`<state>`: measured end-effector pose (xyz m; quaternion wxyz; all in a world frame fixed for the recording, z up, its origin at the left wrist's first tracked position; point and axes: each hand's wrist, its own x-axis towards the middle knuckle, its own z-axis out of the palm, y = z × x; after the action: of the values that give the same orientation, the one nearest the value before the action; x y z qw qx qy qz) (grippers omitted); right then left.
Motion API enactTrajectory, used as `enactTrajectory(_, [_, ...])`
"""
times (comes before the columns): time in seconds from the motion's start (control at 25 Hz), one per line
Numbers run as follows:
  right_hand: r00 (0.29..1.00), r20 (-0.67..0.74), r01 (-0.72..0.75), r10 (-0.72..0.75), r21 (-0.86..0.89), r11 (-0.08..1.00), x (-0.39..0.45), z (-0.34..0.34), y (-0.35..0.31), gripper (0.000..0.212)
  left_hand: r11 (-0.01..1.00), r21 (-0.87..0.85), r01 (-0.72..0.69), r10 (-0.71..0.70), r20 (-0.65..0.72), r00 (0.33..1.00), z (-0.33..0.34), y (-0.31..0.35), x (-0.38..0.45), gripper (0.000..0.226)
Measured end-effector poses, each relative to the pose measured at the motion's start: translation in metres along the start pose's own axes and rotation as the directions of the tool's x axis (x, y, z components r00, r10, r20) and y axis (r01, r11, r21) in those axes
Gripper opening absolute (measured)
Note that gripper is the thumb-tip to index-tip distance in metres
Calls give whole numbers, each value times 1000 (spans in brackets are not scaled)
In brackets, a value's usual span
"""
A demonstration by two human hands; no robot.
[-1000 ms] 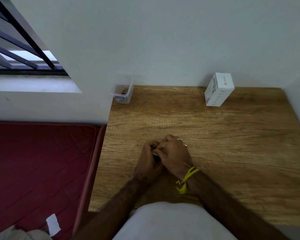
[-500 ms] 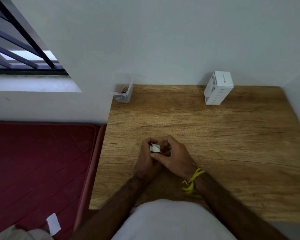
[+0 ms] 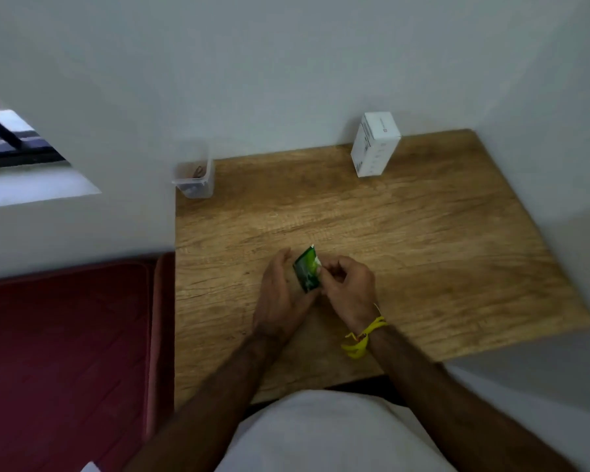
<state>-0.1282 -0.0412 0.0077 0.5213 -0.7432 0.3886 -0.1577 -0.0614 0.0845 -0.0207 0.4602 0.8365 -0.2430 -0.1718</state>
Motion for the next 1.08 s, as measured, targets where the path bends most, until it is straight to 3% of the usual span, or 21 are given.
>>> enactTrajectory(0.12, [978,-180,-98,103,35,995,-11,-14,10,5,994,92,-67,62,61,996,1,-1,-1,93])
enactTrajectory(0.2, [946,-287,-134,151,78,988,-24,-30,17,10,969,208,-136,115,112,987,3,-6,-1,81])
enactTrajectory(0.32, [872,-433,-193,229,127,973,-51,-55,32,10,888,413,-203,168,120,978,10,-10,2,54])
enactTrajectory(0.44, [779,-570,-205,261,161,965,-81,-87,48,7,825,505,-253,189,175,966,32,5,-9,51])
enactTrajectory(0.6, [610,-733,-194,303,233,953,-106,-124,75,9,717,416,-559,391,424,817,90,49,-43,57])
enactTrajectory(0.72, [489,-824,-164,287,236,958,-112,-159,95,4,691,323,-647,395,581,711,151,88,-44,64])
enactTrajectory(0.84, [342,-884,-185,320,270,945,-126,-202,129,1,567,332,-754,384,703,599,218,120,-42,70])
enactTrajectory(0.92, [280,-871,-272,402,330,904,-136,-223,161,3,501,408,-763,340,718,608,255,136,-41,82])
enactTrajectory(1.08, [320,-757,-581,570,319,749,-140,-252,238,14,414,600,-684,362,581,729,294,138,-46,85])
